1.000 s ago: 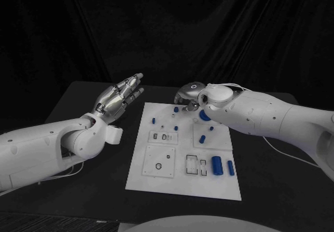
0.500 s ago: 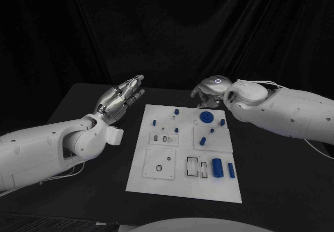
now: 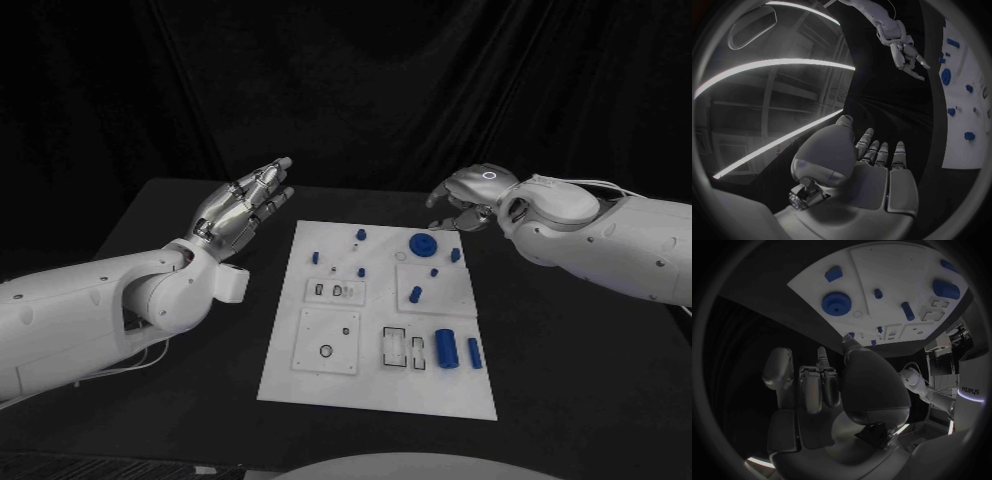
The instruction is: Assemble the parts on the task board
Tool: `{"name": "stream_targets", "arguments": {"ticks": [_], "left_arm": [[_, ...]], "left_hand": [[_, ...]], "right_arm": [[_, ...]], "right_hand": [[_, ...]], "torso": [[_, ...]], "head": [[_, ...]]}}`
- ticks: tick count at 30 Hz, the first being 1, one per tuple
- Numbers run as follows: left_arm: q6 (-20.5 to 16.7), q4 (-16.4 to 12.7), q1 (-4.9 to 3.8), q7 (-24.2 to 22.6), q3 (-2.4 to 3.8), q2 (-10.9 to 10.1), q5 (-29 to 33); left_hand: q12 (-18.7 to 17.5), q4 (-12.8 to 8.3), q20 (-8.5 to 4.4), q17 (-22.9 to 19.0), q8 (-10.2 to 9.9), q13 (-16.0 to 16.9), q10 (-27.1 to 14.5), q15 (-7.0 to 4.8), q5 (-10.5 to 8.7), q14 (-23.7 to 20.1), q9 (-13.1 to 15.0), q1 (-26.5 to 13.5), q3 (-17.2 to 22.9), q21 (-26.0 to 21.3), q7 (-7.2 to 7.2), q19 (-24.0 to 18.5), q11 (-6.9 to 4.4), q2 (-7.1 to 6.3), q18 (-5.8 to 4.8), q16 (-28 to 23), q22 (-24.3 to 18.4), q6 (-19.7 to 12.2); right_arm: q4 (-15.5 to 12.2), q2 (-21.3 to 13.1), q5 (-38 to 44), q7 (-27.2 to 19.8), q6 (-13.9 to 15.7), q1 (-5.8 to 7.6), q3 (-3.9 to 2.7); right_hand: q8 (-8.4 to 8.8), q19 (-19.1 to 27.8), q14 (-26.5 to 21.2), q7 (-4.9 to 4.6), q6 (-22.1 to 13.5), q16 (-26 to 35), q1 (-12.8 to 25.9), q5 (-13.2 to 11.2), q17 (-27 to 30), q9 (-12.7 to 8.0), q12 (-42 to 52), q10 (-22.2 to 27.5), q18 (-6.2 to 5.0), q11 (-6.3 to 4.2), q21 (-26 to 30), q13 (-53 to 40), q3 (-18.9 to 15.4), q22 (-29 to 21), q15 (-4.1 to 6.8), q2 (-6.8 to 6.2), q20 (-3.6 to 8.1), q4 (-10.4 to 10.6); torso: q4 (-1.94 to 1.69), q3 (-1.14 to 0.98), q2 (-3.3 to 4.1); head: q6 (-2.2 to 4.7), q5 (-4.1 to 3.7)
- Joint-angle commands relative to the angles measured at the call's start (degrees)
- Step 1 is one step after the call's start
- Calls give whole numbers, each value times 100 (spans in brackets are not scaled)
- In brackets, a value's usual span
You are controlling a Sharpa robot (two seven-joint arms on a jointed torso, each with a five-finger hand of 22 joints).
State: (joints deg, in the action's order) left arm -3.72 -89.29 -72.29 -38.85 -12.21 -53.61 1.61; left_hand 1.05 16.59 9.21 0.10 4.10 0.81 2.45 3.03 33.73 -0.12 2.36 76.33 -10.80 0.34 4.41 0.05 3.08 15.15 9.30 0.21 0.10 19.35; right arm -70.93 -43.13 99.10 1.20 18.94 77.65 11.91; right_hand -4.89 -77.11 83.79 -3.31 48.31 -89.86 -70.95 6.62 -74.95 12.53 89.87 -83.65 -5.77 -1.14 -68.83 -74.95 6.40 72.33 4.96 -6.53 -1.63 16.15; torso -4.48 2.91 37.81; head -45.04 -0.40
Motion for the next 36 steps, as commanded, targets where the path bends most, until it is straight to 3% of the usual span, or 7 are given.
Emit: {"name": "stream_targets", "arguments": {"ticks": [1, 5, 10, 12, 14, 29, 36], "left_arm": [[137, 3, -7, -538, 5, 6, -12], [149, 5, -5, -541, 4, -9, -12], [158, 18, -2, -541, 4, -15, -12], [163, 21, -1, -542, 4, -15, -12], [168, 25, 0, -541, 4, -12, -12], [193, 33, 4, -540, 4, -14, -12], [199, 18, 4, -530, 4, -37, -12]], "left_hand": [[32, 0, 49, -10, 16, -6, -45, 50, 24, 12, 3, 35, 34, -23, 45, 5, -2, 9, 90, -21, -1, -2], [33, 1, 52, -10, 17, -6, -45, 56, 23, 12, 3, 39, 35, -23, 45, 6, -2, 8, 88, -21, 0, -2], [33, 1, 52, -10, 17, -6, -45, 56, 23, 12, 3, 39, 35, -23, 45, 6, -2, 8, 88, -21, 0, -2], [33, 1, 52, -10, 17, -6, -45, 56, 23, 12, 3, 39, 35, -23, 45, 6, -2, 8, 88, -21, 0, -2], [35, 2, 55, -10, 17, -6, -46, 60, 21, 12, 2, 41, 35, -23, 44, 5, -2, 5, 86, -21, -1, -7], [36, 2, 55, -10, 12, -6, -47, 62, 25, 12, -1, 47, 35, -23, 35, 5, -3, 0, 83, -21, -1, -31], [39, 1, 55, -10, 15, -5, -45, 62, 28, 12, 0, 49, 36, -23, 34, 5, -3, -1, 83, -21, -1, -22]], "right_arm": [[54, -10, -113, 212, -47, -66, -1], [140, 27, -140, 250, -181, -140, -1], [238, 119, -151, 259, -275, -205, -1], [286, 159, -153, 255, -284, -232, -1], [350, 207, -155, 247, -285, -265, -1], [701, 492, -179, 154, -292, -483, -2], [790, 568, -181, 134, -345, -527, -2]], "right_hand": [[-4, -123, 621, -4, 20, -14, 83, 32, -1505, -2, 13, -635, 82, -10, -184, -1505, 38, 172, 11, -61, 12, 47], [-18, -304, 621, 8, 61, -14, 139, 87, -1505, 3, 13, -635, 142, -20, -439, -1505, 81, 401, 22, -107, 28, 53], [-1, -269, 621, 10, 33, -14, 135, 97, -1505, -4, 13, -635, 125, -22, -376, -1505, 96, 355, 27, -93, 31, 47], [5, -274, 621, 16, 22, -14, 118, 105, -1505, -7, 13, -635, 126, -25, -383, -1505, 108, 363, 29, -88, 33, 37], [9, -276, 621, 20, 16, -14, 103, 108, -1505, -8, 13, -635, 126, -28, -385, -1505, 116, 367, 31, -84, 34, 32], [-7, -328, 621, 35, 53, -14, -81, 51, -1505, -1, 13, -635, 142, -46, -454, -1505, 156, 445, 49, -107, 52, -9], [-33, -341, 621, 33, 103, -14, -154, 85, -1505, 13, 13, -635, 147, -47, -469, -1505, 175, 467, 53, -90, 56, -25]], "torso": [[19, -8, -2], [26, -16, -6], [28, -23, -12], [31, -21, -21], [9, -10, -25], [2, -5, -5], [0, -6, -4]], "head": [[2, -3], [13, 1], [-13, -13], [-31, -14], [-29, -34], [-44, -22], [-87, 5]]}}
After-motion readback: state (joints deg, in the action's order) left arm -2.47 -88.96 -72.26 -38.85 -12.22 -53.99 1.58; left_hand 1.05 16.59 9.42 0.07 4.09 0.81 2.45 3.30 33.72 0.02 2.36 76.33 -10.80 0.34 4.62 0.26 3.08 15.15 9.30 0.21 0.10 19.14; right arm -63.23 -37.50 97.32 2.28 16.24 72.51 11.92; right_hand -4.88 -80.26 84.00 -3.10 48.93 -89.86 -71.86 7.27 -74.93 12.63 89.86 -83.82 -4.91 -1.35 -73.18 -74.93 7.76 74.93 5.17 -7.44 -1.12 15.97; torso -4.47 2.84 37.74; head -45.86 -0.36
